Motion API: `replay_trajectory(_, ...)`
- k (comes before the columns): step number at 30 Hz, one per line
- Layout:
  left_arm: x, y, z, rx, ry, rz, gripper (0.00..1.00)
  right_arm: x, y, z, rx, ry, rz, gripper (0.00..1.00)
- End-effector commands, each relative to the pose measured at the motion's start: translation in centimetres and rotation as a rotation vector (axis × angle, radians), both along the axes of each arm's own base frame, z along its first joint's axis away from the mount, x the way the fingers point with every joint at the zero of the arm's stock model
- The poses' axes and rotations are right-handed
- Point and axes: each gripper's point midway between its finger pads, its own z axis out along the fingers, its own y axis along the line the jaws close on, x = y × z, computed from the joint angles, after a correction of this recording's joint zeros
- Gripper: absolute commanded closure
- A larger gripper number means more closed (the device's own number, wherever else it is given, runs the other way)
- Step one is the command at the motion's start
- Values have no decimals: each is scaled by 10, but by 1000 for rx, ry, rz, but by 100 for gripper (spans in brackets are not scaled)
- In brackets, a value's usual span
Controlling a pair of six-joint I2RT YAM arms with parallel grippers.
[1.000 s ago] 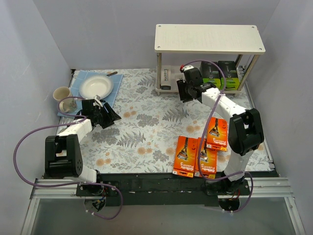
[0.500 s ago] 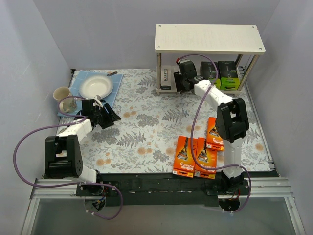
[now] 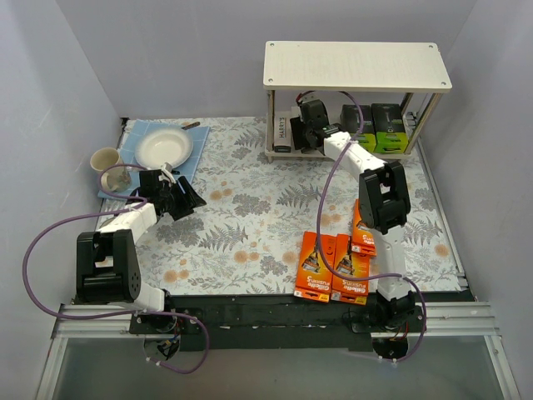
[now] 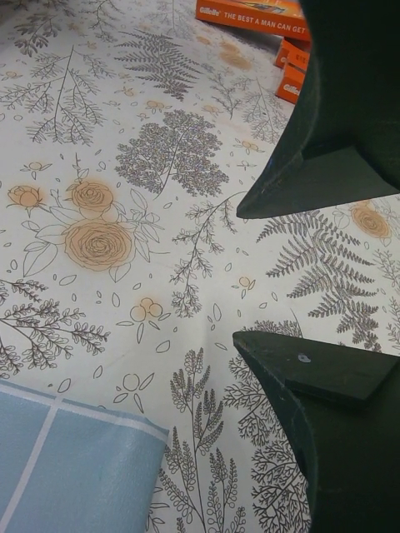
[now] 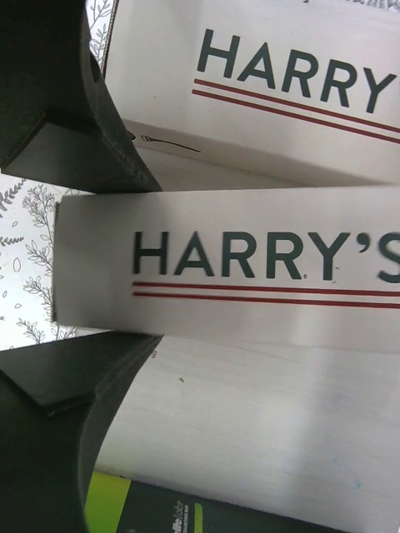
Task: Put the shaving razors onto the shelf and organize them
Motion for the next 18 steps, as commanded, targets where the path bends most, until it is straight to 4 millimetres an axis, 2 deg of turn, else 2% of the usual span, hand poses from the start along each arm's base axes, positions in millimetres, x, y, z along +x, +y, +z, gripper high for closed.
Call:
replay_trajectory(1,-3,1,11,12,-39,-12,44,13,13,27,95,-63,-13,28)
replay_trajectory(6,-2,0,11,1,-44,-9,44,2,12,36,124,-49,-12,18)
replay_trajectory(14,-3,-2,11,-17,-50,-4,44,-8,0,67,122,-94,-35,18)
replay_trajectory(18,-5,-4,9,-24,-45,-5,44,-9,-9,69,105,-104,-51,18)
